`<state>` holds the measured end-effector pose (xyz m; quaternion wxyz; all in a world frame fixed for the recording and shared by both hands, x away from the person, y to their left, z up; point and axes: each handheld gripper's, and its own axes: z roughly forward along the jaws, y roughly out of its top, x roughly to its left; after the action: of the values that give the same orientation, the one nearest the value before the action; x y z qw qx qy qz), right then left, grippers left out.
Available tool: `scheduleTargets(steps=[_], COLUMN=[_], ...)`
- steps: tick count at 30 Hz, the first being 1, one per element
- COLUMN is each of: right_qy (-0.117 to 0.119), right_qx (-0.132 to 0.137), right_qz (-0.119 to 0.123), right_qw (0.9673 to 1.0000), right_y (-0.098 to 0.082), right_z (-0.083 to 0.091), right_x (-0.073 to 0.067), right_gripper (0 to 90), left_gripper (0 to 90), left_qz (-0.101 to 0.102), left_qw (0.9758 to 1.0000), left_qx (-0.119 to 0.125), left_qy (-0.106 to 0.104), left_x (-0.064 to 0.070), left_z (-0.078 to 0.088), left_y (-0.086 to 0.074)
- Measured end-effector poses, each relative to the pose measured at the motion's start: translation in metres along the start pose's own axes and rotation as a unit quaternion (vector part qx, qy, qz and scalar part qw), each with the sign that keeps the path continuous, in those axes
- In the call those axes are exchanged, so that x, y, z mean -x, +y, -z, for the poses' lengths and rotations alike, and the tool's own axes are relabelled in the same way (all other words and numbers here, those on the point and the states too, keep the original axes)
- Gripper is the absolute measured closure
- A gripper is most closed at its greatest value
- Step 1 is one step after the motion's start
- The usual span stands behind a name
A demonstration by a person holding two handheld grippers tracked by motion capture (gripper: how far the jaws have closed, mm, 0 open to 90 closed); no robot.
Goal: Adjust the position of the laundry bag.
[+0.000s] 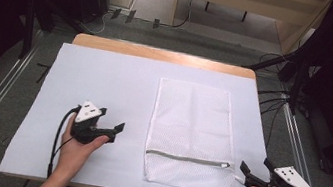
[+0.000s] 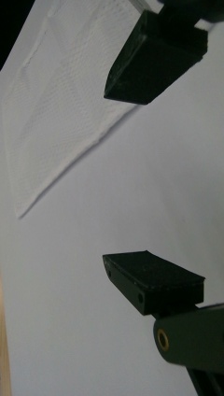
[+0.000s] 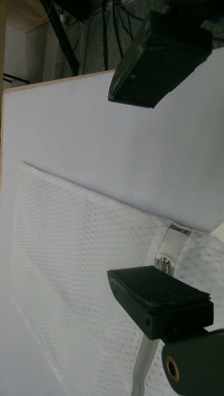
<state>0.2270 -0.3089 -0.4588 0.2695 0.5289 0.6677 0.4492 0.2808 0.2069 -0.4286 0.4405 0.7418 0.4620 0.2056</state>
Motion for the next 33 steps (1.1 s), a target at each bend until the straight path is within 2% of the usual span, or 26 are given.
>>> scheduleTargets(steps=[1,2,3,6,8,10,11,12,15,16,18,22,25,26,27,28,31,32,33], right_qy=[0.000,0.004,0.004,0.002,0.001,0.000,0.000,0.000,0.001,0.001,0.000,0.000,0.000,0.000,0.000,0.001,0.001,0.003,0.002], right_qx=[0.000,-0.002,-0.002,-0.006,-0.007,-0.007,-0.007,-0.007,-0.007,-0.007,-0.007,-0.007,-0.005,-0.006,-0.006,-0.007,-0.011,-0.011,-0.012], right_qz=[0.000,0.002,0.002,0.009,0.008,0.008,0.008,0.005,0.007,0.008,0.007,0.008,0.007,0.007,0.007,0.006,0.007,0.008,0.009], right_qw=[1.0000,1.0000,1.0000,0.9999,0.9999,1.0000,1.0000,1.0000,1.0000,0.9999,0.9999,0.9999,1.0000,1.0000,1.0000,1.0000,0.9999,0.9999,0.9999], right_y=[0.000,-0.001,-0.001,-0.001,-0.001,-0.001,-0.001,-0.001,-0.002,-0.002,-0.002,-0.002,-0.002,-0.003,-0.003,-0.003,-0.003,-0.003,-0.004], right_z=[0.000,-0.001,-0.001,-0.002,-0.003,-0.003,-0.003,-0.004,-0.004,-0.004,-0.005,-0.005,-0.005,-0.005,-0.005,-0.006,-0.007,-0.007,-0.008], right_x=[0.000,0.000,0.000,-0.002,-0.003,-0.003,-0.003,-0.003,-0.002,-0.002,-0.001,-0.001,-0.001,-0.001,-0.001,-0.001,-0.002,-0.002,-0.003], right_gripper=[13.4,13.6,13.6,13.9,14.1,14.5,14.5,14.8,15.0,15.2,15.3,15.4,15.6,15.7,15.7,16.1,16.4,16.4,16.5], left_gripper=[20.3,22.3,23.7,27.7,32.1,39.7,41.6,43.7,46.6,47.6,49.4,52.6,56.3,57.4,58.8,61.4,72.5,72.5,79.1], left_qz=[0.000,0.007,0.007,0.007,0.018,0.030,0.030,0.031,0.030,0.023,0.023,0.036,0.026,0.007,0.007,-0.010,-0.013,-0.013,-0.008], left_qw=[1.0000,0.9998,0.9998,0.9987,0.9975,0.9973,0.9973,0.9968,0.9965,0.9959,0.9957,0.9932,0.9924,0.9924,0.9924,0.9916,0.9912,0.9915,0.9919], left_qx=[0.000,-0.019,-0.019,-0.050,-0.067,-0.067,-0.067,-0.074,-0.078,-0.087,-0.089,-0.109,-0.119,-0.119,-0.119,-0.120,-0.119,-0.119,-0.118], left_qy=[0.000,0.008,0.008,0.007,0.007,0.009,0.009,0.004,0.000,0.008,0.014,0.021,0.018,0.031,0.031,0.049,0.056,0.053,0.046], left_x=[0.000,0.008,0.008,0.018,0.023,0.029,0.029,0.035,0.041,0.046,0.049,0.051,0.055,0.060,0.060,0.065,0.065,0.064,0.063], left_z=[0.000,-0.016,-0.016,-0.042,-0.060,-0.076,-0.076,-0.086,-0.095,-0.100,-0.105,-0.120,-0.126,-0.127,-0.127,-0.128,-0.129,-0.129,-0.129], left_y=[0.000,0.006,0.006,0.011,0.014,0.019,0.019,0.024,0.028,0.031,0.031,0.030,0.027,0.025,0.025,0.025,0.025,0.025,0.025])
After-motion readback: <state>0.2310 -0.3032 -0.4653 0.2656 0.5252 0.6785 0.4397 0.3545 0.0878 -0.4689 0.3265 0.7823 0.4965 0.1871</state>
